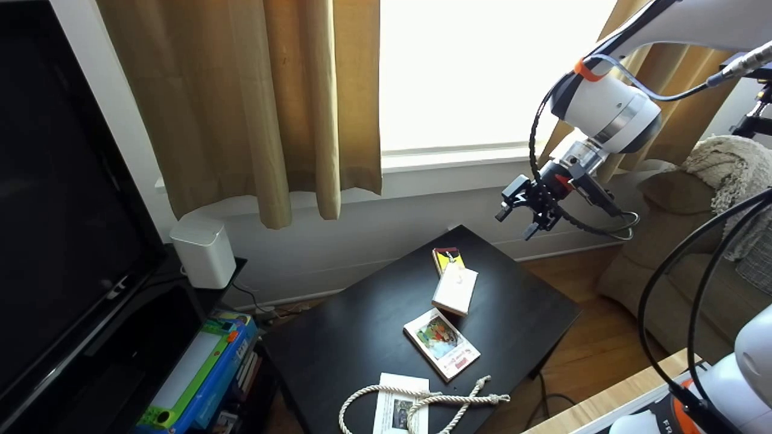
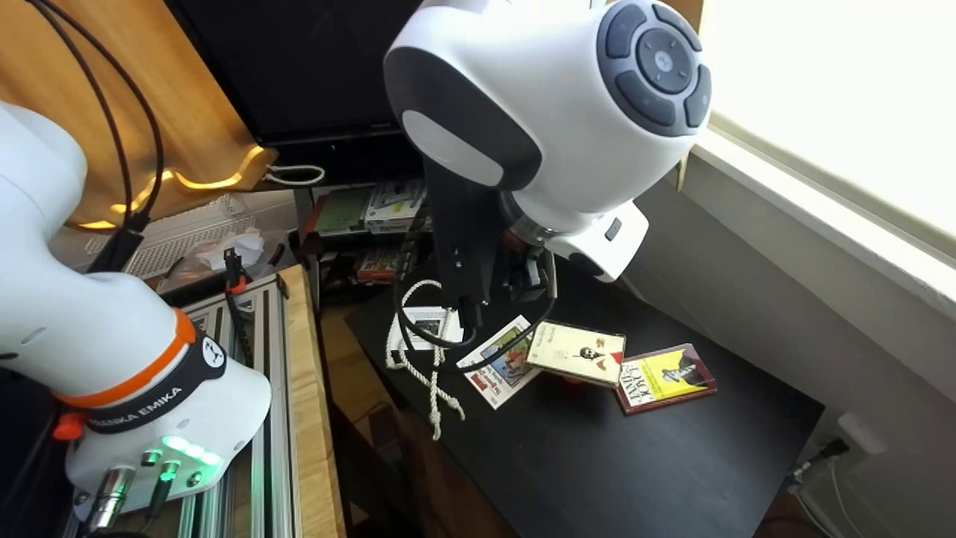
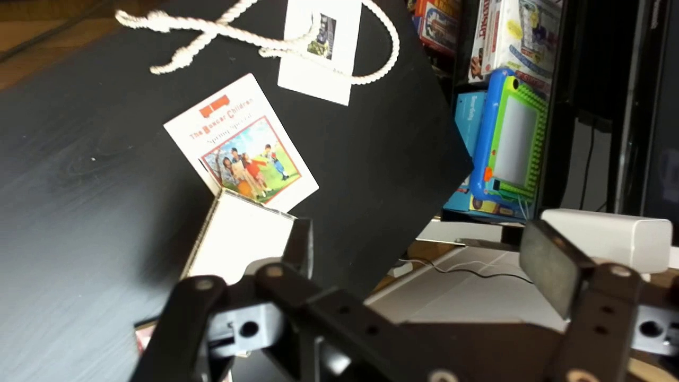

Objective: Remove the book from top of the cup, then put the cup on top of the book

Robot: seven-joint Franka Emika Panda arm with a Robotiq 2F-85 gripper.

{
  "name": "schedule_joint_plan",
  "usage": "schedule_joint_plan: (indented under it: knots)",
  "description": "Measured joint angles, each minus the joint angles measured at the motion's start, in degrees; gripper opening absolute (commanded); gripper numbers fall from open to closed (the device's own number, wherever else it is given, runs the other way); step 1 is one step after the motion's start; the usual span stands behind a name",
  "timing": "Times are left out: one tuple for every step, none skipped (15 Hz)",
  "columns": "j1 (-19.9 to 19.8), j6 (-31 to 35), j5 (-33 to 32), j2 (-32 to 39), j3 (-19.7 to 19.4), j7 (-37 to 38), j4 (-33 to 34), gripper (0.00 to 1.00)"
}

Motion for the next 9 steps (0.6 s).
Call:
schedule_joint_plan:
  knots:
    - [-0.77, -0.07, -1.16, 1.1, 0.25, 1.86, 0.42, 1.0]
    - [-1.75, -0.24, -1.87, 2.79, 0.39, 3.04, 1.16, 1.0]
    - [-2.87, -0.8, -1.98, 4.95, 0.49, 3.32, 2.18, 1.0]
    - [-4.11, -1.33, -1.98, 7.44, 0.67, 3.32, 3.5, 1.0]
    - [-5.35, -2.02, -1.98, 10.08, 1.0, 3.29, 5.03, 1.0]
    - [-6.46, -2.49, -1.98, 12.69, 1.48, 3.28, 6.71, 1.0]
    - [-7.36, -2.42, -1.98, 15.42, 2.02, 3.47, 8.55, 1.0]
    - [-8.11, -2.43, -1.98, 18.11, 2.69, 3.52, 10.42, 1.0]
    - [-8.76, -2.43, -1.98, 20.79, 3.56, 3.56, 12.33, 1.0]
